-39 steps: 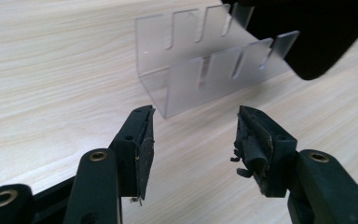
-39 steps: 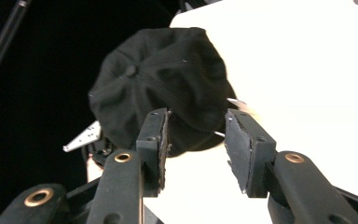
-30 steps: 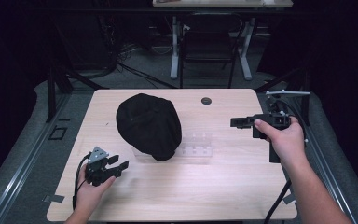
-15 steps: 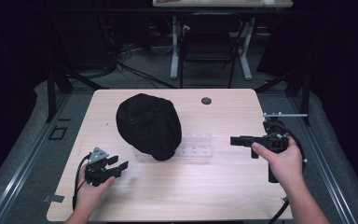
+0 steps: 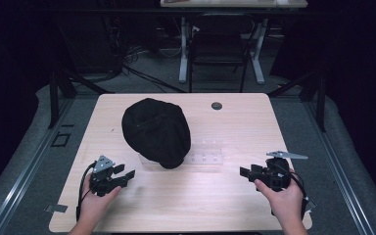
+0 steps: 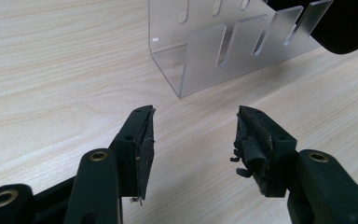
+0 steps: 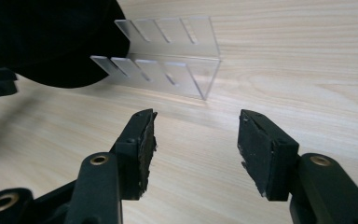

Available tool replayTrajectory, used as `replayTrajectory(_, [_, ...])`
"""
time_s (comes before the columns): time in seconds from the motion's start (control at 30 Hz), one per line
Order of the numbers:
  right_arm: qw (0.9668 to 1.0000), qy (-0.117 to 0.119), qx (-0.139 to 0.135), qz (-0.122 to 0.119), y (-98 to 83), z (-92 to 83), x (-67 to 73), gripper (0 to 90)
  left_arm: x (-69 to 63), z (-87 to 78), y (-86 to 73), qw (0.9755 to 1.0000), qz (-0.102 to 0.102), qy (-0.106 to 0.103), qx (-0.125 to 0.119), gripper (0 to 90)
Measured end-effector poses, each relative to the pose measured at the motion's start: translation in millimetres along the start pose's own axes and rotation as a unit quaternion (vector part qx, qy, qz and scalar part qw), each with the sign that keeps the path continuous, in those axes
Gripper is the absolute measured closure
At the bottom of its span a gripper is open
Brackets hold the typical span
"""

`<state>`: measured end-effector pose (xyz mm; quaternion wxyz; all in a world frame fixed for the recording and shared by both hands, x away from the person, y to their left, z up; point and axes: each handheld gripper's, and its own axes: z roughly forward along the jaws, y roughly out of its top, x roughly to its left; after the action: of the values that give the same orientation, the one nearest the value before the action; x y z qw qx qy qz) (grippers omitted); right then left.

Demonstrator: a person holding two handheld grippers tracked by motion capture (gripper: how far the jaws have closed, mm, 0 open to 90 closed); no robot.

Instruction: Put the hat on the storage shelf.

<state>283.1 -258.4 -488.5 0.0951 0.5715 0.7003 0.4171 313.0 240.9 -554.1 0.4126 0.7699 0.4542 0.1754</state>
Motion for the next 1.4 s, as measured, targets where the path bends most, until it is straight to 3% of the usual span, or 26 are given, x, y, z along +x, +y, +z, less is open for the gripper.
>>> replayTrajectory(0.27, [0.9995,-0.024,-0.02,-0.007,-25.9,7.3,-9.1,44.3,-0.6,1.4,-0.8,1.0,0.0,-0.001,0.003,47.1])
replayTrajectory(0.47, [0.998,-0.051,-0.037,-0.008,-49.7,14.5,-23.3,47.1,-1.0,3.1,-1.2,1.0,0.0,-0.001,0.005,47.2])
replayTrajectory(0.77, [0.9973,-0.069,-0.023,0.003,-63.6,30.7,-40.8,49.3,-3.4,6.7,-1.8,0.9999,0.008,-0.008,0.011,47.1])
replayTrajectory(1.03, [0.9953,-0.085,-0.018,-0.043,-63.7,38.7,-33.3,44.1,-6.4,12.6,-2.7,0.9997,0.008,-0.019,0.014,46.7])
replayTrajectory(1.23, [0.9894,-0.115,-0.02,-0.086,-64.1,42.3,-29.3,38.1,-9.3,16.4,-2.4,0.9993,0.005,-0.031,0.019,46.4])
replayTrajectory(1.4, [0.9868,-0.131,-0.022,-0.093,-64.2,41.3,-31.0,35.2,-9.4,15.4,-1.2,0.9983,-0.008,-0.058,0.004,44.4])
